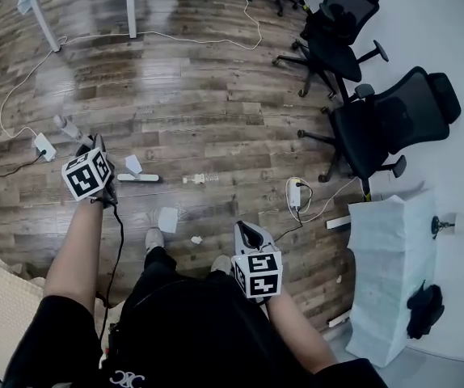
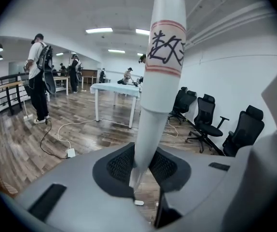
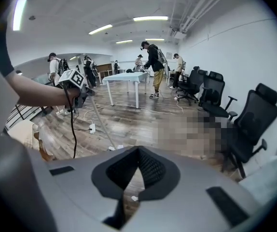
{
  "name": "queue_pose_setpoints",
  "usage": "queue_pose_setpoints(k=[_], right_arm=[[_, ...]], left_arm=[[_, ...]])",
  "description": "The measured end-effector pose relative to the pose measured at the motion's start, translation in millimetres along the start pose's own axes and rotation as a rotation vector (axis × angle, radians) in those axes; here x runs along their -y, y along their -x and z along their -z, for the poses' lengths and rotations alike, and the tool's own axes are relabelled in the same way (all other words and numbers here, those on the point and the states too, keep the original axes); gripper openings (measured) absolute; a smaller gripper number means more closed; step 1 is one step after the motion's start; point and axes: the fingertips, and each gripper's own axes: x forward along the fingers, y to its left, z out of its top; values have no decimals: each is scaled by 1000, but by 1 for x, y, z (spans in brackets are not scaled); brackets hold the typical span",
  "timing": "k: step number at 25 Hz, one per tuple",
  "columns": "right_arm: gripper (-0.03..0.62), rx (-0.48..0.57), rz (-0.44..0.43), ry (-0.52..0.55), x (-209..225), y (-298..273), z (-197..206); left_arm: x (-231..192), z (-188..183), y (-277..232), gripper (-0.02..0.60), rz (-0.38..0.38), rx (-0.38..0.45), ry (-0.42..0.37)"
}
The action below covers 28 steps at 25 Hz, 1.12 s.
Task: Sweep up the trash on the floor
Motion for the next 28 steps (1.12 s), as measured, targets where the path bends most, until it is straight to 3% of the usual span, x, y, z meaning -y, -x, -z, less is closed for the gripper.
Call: queue_pose_setpoints(k=[8, 15, 22, 25, 28], right_arm=[[12, -31, 33, -7, -17, -31, -24], [12, -74, 55, 5, -25, -52, -35], [12, -124, 55, 3, -34, -65, -34], [12, -129, 56, 10, -38, -69, -34], [12, -135, 58, 13, -41, -71, -34]], left_arm=[[-38, -39, -66, 75, -25, 20, -30], [-76, -60, -120, 74, -79, 40, 39], [-88, -23, -156, 74, -94, -47, 68], [-79, -21, -155, 74, -73, -31, 24], [-66, -12, -158, 74, -37, -68, -16]])
